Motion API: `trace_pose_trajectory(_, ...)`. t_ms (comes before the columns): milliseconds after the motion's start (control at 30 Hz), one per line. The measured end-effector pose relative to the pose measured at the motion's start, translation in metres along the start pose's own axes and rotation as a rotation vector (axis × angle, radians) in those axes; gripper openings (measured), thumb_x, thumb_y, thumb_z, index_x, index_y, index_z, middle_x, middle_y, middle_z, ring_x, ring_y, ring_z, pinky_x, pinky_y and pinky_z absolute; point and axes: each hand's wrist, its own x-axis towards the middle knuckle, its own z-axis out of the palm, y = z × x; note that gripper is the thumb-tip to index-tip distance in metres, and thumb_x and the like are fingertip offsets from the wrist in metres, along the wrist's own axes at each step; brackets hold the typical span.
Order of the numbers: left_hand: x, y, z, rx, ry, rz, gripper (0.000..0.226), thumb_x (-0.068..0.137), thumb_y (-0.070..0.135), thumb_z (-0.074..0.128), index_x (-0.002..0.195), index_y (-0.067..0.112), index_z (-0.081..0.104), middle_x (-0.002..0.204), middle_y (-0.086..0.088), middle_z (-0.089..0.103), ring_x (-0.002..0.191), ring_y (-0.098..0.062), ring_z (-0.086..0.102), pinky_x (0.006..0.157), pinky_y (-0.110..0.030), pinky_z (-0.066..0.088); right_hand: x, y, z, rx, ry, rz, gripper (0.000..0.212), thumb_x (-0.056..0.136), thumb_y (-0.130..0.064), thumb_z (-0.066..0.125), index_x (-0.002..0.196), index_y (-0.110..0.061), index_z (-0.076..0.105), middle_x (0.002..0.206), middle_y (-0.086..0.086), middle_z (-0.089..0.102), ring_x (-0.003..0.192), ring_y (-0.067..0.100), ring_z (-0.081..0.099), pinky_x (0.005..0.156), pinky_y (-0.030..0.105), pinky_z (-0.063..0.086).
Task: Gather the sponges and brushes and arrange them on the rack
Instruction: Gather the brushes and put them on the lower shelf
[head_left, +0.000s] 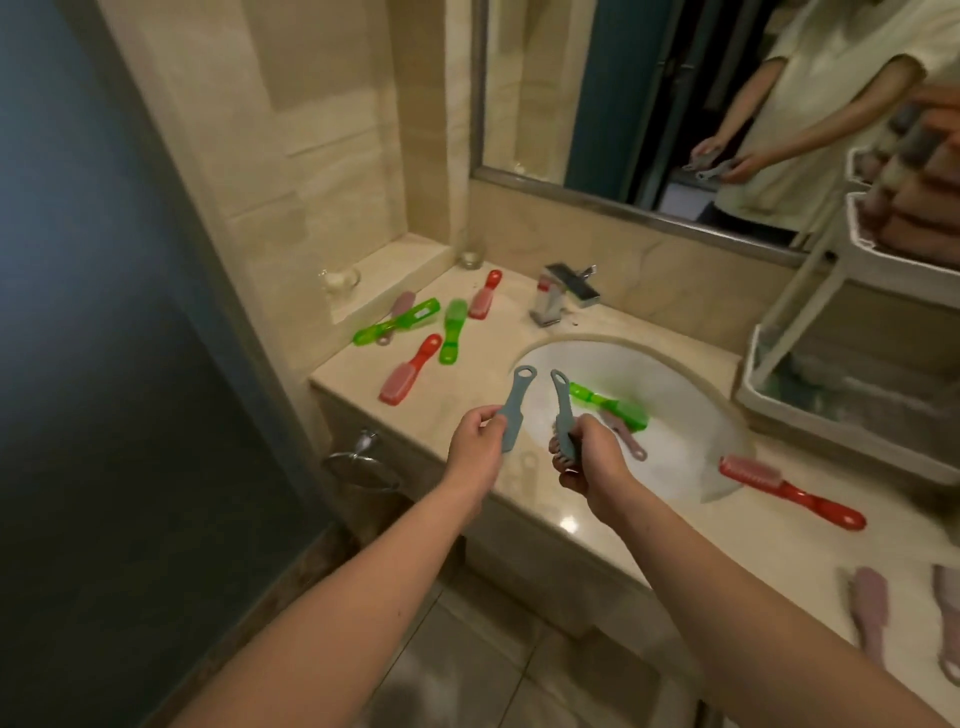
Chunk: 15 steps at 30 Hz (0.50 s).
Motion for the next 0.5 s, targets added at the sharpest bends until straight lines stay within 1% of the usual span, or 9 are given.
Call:
trace_pose_trajectory(67, 0.008, 0.007, 0.025, 0.027, -0.039, 0.01, 0.019, 0.1, 0.023, 0.044, 0.116, 0.018, 0.054, 0.107, -0.003, 0.063, 0.077, -0.011, 0.055, 0.058, -0.02, 0.04, 0.007, -0.009, -0.023, -0.021, 0.059, -0.031, 0.016, 0.085, -0.012, 0.038, 0.081, -0.015, 0.053, 0.068, 0.004, 0.055, 0.054, 0.015, 0.044, 0.054, 0.027, 0.033)
trace_pose_trajectory(133, 0.015, 0.013, 0.049, 0.046, -0.085, -0.001, 0.021, 0.1, 0.023, 0.045, 0.117, 0.016, 0.054, 0.099, -0.002, 0.061, 0.068, -0.009, 0.051, 0.053, -0.018, 0.037, 0.013, -0.016, -0.044, -0.019, 0.093, -0.035, 0.017, 0.086, -0.012, 0.039, 0.084, -0.014, 0.055, 0.074, 0.005, 0.059, 0.059, 0.017, 0.05, 0.056, 0.027, 0.037)
trace_pose_trajectory(233, 0.026, 0.02, 0.081, 0.091, -0.18, -0.008, 0.021, 0.099, 0.024, 0.047, 0.117, 0.016, 0.054, 0.095, -0.002, 0.061, 0.067, -0.01, 0.054, 0.055, -0.022, 0.038, 0.024, -0.02, -0.073, -0.015, 0.15, -0.041, 0.025, 0.085, -0.012, 0.04, 0.096, -0.01, 0.062, 0.078, 0.007, 0.062, 0.062, 0.017, 0.055, 0.053, 0.026, 0.039)
trace_pose_trajectory(300, 0.032, 0.024, 0.1, 0.112, -0.244, -0.017, 0.019, 0.098, 0.025, 0.048, 0.114, 0.017, 0.053, 0.092, -0.001, 0.061, 0.067, -0.011, 0.056, 0.056, -0.023, 0.039, 0.028, -0.021, -0.089, -0.008, 0.191, -0.039, 0.03, 0.083, -0.012, 0.041, 0.103, -0.007, 0.062, 0.078, 0.007, 0.062, 0.062, 0.016, 0.057, 0.051, 0.026, 0.039)
trace_pose_trajectory(400, 0.038, 0.029, 0.127, 0.15, -0.35, -0.012, 0.017, 0.098, 0.027, 0.05, 0.112, 0.018, 0.053, 0.094, 0.0, 0.063, 0.068, -0.011, 0.058, 0.058, -0.025, 0.04, 0.027, -0.024, -0.111, 0.05, 0.292, -0.046, 0.026, 0.085, -0.009, 0.042, 0.102, -0.009, 0.062, 0.078, 0.007, 0.062, 0.063, 0.017, 0.058, 0.052, 0.026, 0.039)
trace_pose_trajectory(467, 0.041, 0.03, 0.144, 0.18, -0.432, -0.011, 0.019, 0.097, 0.026, 0.052, 0.113, 0.016, 0.053, 0.097, -0.001, 0.065, 0.069, -0.01, 0.057, 0.057, -0.023, 0.04, 0.024, -0.025, -0.124, 0.092, 0.362, -0.048, 0.026, 0.086, -0.009, 0.044, 0.106, -0.009, 0.061, 0.081, 0.006, 0.063, 0.066, 0.018, 0.06, 0.052, 0.026, 0.039)
trace_pose_trajectory(500, 0.043, 0.031, 0.152, 0.193, -0.469, -0.005, 0.022, 0.097, 0.026, 0.053, 0.115, 0.014, 0.054, 0.1, -0.003, 0.066, 0.069, -0.01, 0.057, 0.054, -0.019, 0.041, 0.022, -0.025, -0.131, 0.108, 0.392, -0.047, 0.027, 0.086, -0.01, 0.045, 0.108, -0.009, 0.061, 0.083, 0.006, 0.064, 0.067, 0.018, 0.06, 0.052, 0.026, 0.04)
